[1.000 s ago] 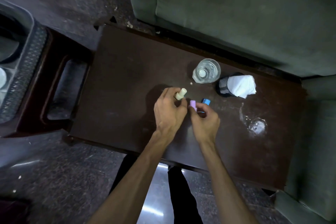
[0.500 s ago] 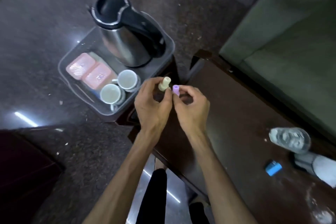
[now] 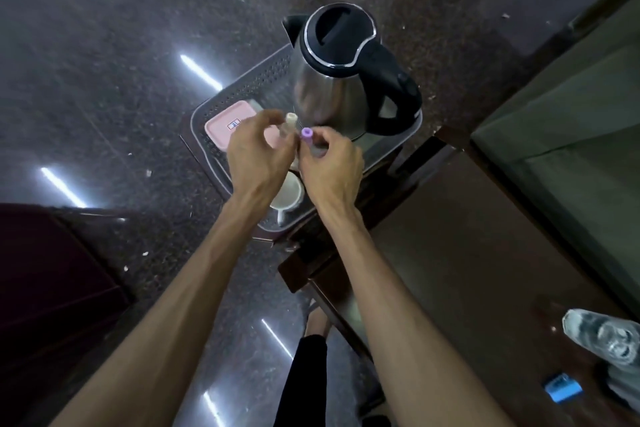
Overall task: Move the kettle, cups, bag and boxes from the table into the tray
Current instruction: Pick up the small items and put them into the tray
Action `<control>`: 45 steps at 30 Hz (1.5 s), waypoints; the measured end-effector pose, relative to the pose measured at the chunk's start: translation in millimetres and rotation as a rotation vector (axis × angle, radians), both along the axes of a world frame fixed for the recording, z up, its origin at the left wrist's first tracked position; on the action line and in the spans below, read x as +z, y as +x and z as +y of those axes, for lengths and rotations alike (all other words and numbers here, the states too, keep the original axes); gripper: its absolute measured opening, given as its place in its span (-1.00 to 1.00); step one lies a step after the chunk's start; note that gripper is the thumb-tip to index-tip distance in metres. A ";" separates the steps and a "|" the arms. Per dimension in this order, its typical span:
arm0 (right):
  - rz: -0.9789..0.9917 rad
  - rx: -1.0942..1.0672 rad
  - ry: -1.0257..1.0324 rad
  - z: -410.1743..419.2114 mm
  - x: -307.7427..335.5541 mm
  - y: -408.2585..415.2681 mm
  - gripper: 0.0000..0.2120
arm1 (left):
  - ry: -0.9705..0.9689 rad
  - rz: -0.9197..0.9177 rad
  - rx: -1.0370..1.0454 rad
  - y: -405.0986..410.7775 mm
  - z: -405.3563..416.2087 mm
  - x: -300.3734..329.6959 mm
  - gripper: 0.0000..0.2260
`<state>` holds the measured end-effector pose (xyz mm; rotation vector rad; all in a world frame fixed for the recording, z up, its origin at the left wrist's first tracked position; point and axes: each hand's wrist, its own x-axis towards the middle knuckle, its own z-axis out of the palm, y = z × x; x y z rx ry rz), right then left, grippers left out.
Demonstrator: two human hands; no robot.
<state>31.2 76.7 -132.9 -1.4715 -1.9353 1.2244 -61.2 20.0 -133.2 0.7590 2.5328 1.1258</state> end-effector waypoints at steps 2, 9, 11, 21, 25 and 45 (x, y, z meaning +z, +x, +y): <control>0.002 -0.008 -0.008 -0.7 -1.6 5.6 -0.75 | -0.022 0.058 -0.024 3.9 -2.3 -1.2 -0.65; 0.058 -0.089 -0.048 3.3 -1.7 63.0 -0.74 | 0.043 0.095 -0.087 58.7 -10.3 -4.8 -0.81; 0.079 -0.127 -0.057 5.6 -1.3 87.5 -0.79 | 0.058 0.083 -0.119 83.4 -5.4 -3.0 -0.84; 0.054 -0.397 -0.085 -16.6 -17.5 271.8 -0.87 | -0.035 -0.017 -0.440 260.6 12.0 -4.2 -0.85; -0.019 -0.510 -0.115 -34.6 -28.1 359.7 -0.87 | -0.126 -0.058 -0.610 344.9 8.5 -19.0 -0.85; -0.535 -0.787 -0.392 -58.5 -101.5 549.1 -0.68 | -0.399 -0.147 -0.993 524.5 -7.4 -78.6 -0.79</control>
